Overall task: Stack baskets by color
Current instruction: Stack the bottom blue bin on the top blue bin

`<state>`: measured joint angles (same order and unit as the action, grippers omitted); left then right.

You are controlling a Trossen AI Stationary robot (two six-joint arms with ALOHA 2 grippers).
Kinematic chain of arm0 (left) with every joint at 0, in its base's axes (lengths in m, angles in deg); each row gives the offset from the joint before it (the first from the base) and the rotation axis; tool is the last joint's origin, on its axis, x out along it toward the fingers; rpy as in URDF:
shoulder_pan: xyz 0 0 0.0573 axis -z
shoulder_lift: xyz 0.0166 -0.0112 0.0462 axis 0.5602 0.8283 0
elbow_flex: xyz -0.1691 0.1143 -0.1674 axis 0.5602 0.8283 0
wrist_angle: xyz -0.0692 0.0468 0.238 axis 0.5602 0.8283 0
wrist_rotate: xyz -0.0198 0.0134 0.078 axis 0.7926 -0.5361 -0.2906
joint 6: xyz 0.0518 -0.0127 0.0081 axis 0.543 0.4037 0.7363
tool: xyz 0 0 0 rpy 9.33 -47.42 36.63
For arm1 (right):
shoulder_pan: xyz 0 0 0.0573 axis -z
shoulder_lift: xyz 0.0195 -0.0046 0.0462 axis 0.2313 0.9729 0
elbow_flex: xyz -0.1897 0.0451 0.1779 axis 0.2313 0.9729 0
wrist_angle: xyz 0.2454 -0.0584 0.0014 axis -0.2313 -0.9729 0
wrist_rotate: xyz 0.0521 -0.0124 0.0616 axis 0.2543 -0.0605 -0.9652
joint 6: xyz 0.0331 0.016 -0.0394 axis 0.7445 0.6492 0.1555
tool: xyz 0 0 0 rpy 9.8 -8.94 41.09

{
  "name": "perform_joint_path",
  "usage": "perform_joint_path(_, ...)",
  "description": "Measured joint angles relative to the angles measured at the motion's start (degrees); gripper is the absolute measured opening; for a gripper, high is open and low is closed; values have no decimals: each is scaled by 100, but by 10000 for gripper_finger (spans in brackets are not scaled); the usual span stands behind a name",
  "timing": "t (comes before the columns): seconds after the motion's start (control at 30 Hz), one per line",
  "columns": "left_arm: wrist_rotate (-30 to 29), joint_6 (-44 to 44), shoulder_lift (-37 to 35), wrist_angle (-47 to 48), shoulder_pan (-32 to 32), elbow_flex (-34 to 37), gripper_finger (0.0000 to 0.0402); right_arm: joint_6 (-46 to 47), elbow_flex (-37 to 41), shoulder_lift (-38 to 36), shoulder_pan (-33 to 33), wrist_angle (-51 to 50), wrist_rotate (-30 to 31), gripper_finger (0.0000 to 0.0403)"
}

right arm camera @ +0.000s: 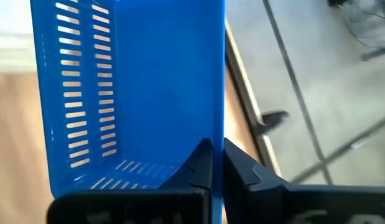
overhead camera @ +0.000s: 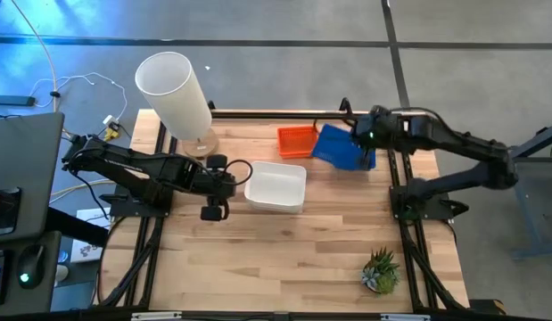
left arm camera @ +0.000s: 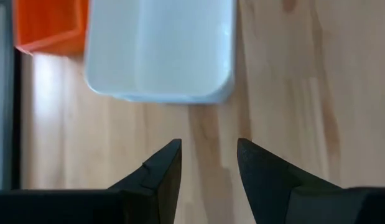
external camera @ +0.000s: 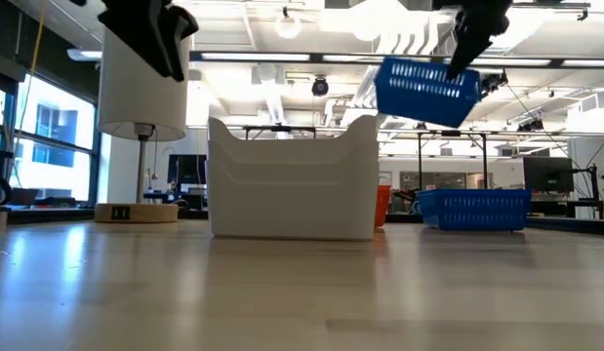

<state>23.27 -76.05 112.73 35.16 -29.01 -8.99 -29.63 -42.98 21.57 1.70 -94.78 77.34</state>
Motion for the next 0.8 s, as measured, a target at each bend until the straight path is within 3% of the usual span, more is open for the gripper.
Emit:
perform_joint_path(0.23, -343, 828, 0, -696, -437, -2, 140, -1095, -2, 349, 1463, -1, -527, 0)
perform_joint_path(0.43, -287, 1382, 0, -839, -1096, -2, 140, -1528, -2, 837, 2387, -420, -968, 0)
perform_joint_path(0.8, 711, 1392, 0, -867, -1642, -2, 140, -2320, -2, 1605, 2871, -598, -1202, 0)
